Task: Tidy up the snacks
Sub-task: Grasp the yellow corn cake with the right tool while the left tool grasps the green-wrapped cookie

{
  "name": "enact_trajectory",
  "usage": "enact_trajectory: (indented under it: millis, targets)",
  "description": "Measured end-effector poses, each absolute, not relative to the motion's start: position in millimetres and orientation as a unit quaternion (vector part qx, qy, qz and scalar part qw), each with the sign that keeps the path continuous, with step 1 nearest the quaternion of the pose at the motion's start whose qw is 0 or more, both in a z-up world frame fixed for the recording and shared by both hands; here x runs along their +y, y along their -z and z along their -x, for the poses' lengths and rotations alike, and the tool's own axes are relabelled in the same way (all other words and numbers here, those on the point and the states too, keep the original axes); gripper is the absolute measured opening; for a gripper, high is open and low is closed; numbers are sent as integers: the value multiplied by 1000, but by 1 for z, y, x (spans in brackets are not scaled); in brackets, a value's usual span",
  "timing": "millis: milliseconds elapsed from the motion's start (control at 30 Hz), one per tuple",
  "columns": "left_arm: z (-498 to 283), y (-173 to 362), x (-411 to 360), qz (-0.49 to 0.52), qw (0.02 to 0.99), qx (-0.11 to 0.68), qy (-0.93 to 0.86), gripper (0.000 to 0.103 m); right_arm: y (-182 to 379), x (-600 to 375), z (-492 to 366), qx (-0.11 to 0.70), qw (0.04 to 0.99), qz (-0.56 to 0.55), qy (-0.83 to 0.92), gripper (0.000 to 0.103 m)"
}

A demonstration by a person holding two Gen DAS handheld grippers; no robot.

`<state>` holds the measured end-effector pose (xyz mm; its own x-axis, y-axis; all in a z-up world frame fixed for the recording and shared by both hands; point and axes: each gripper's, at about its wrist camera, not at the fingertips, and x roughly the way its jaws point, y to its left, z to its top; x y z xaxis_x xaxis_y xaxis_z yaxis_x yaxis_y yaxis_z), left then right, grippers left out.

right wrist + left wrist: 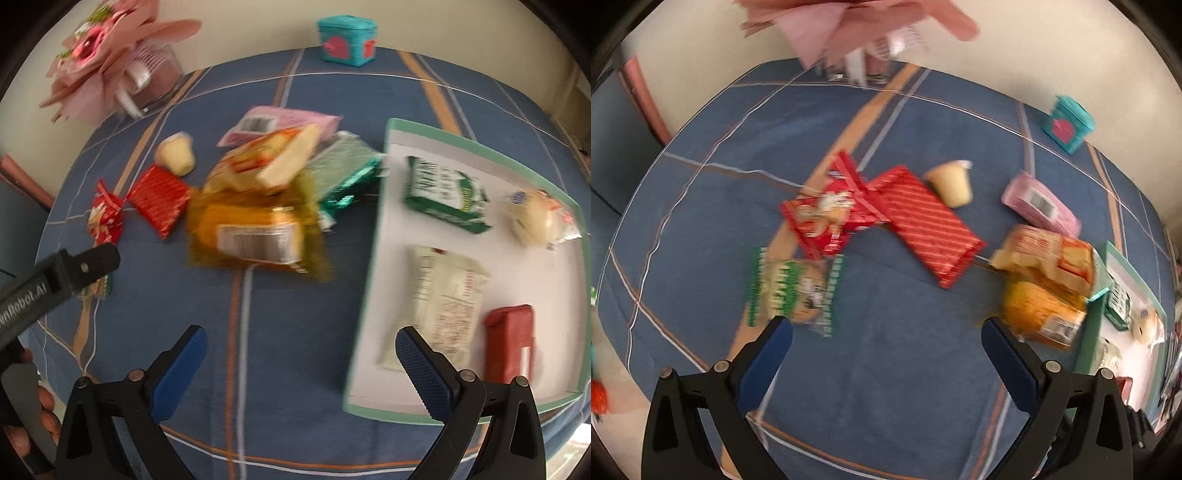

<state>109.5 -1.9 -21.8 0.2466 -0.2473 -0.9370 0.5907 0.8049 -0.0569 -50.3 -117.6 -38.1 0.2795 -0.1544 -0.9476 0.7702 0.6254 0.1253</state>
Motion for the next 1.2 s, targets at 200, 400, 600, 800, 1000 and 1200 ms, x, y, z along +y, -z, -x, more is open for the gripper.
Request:
enact_trajectory:
  millis: [200,400,600,800,1000,1200]
  targets:
    - [-137,31,18,-144,775,563,248,102,39,-114,32,501,750,-285,323,103]
    - [-163,46,27,-133,775,575,227,102,37,-127,27,474,751,-299,349,103]
    - [-187,56,38,-118,776,583,209,102,34,-129,6,455,765,-305,337,103]
    - [-202,70,42,-112,765,599,209,102,58,-137,-13,462,758,-318,334,103]
    - [-212,82,40,-112,756,607,219,92,70,-142,-24,456,753,-315,353,103]
    - [-210,82,35,-113,758,603,222,68,73,-144,-26,458,753,-306,360,94]
